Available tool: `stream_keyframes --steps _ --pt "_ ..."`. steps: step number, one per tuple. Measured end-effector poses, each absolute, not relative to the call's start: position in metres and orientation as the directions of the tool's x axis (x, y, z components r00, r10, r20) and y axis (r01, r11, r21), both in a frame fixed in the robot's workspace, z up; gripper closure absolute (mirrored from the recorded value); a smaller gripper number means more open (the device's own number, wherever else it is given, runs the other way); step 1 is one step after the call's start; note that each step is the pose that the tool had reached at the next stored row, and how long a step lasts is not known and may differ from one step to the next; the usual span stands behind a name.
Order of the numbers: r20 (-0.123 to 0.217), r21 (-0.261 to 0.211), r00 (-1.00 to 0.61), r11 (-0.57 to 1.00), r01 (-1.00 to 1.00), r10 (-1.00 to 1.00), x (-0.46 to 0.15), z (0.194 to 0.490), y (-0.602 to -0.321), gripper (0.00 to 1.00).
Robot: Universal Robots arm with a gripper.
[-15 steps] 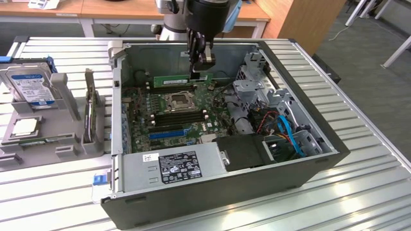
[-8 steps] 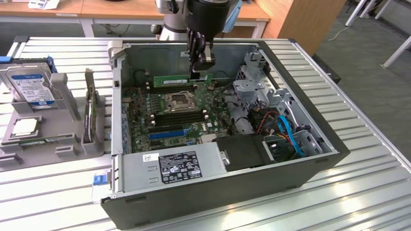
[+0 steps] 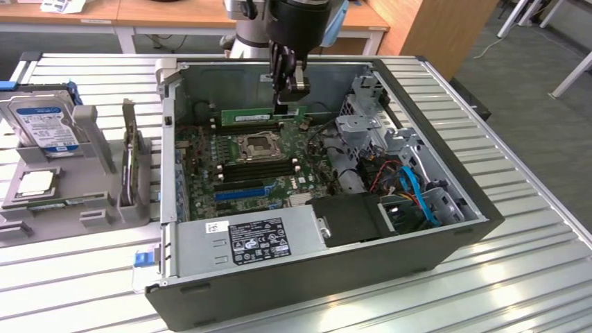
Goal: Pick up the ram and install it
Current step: 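Insert the ram into the slot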
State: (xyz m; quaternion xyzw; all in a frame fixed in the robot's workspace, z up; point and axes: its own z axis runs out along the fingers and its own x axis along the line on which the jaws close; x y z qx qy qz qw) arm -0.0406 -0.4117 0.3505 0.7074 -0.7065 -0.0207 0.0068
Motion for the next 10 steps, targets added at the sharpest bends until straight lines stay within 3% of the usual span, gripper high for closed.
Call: stream_keyframes --steps 10 --pt "-0.020 0.039 0.001 -0.002 -0.999 -1.000 -0.0405 0.3418 -0.4117 0.88"
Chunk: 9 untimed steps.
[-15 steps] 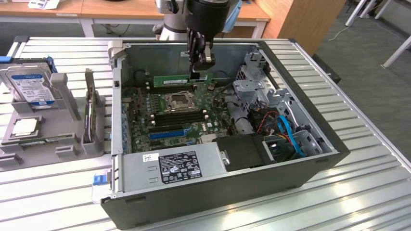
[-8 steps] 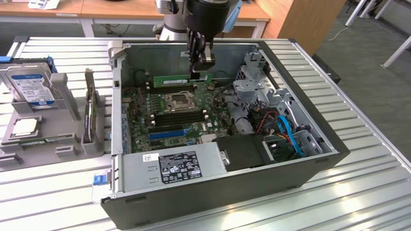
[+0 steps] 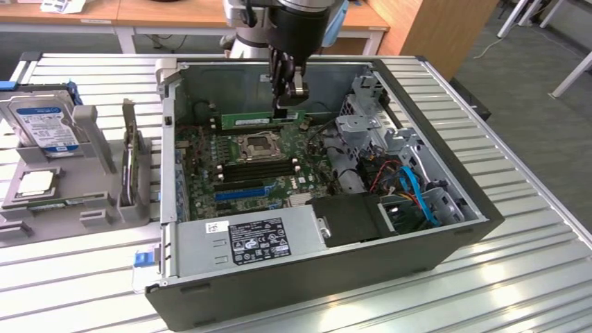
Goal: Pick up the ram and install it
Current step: 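Insert the ram into the slot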
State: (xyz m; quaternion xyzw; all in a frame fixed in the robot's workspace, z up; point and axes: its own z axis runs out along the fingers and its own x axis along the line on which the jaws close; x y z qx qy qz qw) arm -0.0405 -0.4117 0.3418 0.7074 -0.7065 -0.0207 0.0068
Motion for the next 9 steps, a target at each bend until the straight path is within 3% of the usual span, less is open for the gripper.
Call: stream_keyframes --steps 9 --pt "-0.020 0.039 0.001 -0.002 -0.999 -1.000 -0.0405 0.3334 -0.4117 0.88"
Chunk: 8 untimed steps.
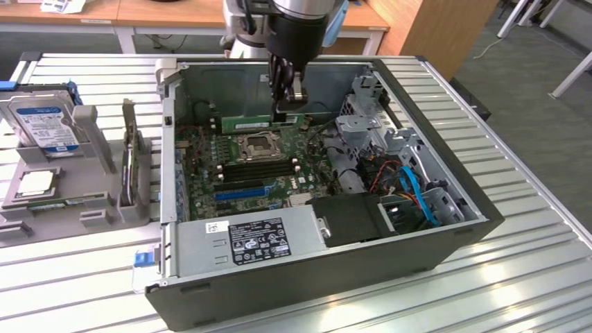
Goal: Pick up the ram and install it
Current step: 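Insert the ram into the slot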
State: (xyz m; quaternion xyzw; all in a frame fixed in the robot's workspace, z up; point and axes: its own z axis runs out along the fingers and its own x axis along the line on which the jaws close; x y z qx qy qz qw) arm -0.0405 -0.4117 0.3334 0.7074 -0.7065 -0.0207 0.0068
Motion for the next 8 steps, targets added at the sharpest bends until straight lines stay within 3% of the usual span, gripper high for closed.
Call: stream_keyframes --steps 8 --pt "-0.020 0.039 0.001 -0.002 -0.999 -1.000 -0.0405 0.3261 -0.4117 0.88"
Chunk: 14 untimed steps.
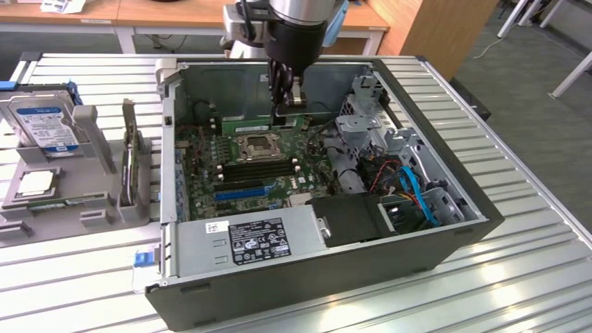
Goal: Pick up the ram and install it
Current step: 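Insert the ram into the slot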
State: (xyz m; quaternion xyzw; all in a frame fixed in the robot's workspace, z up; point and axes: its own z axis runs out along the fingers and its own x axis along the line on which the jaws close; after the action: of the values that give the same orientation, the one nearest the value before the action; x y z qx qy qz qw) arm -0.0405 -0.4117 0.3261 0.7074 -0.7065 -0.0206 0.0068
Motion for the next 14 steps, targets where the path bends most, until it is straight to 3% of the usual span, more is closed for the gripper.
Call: stream_keyframes --steps 14 --pt "-0.020 0.039 0.001 -0.002 -0.999 -1.000 -0.041 0.313 -0.412 0.88"
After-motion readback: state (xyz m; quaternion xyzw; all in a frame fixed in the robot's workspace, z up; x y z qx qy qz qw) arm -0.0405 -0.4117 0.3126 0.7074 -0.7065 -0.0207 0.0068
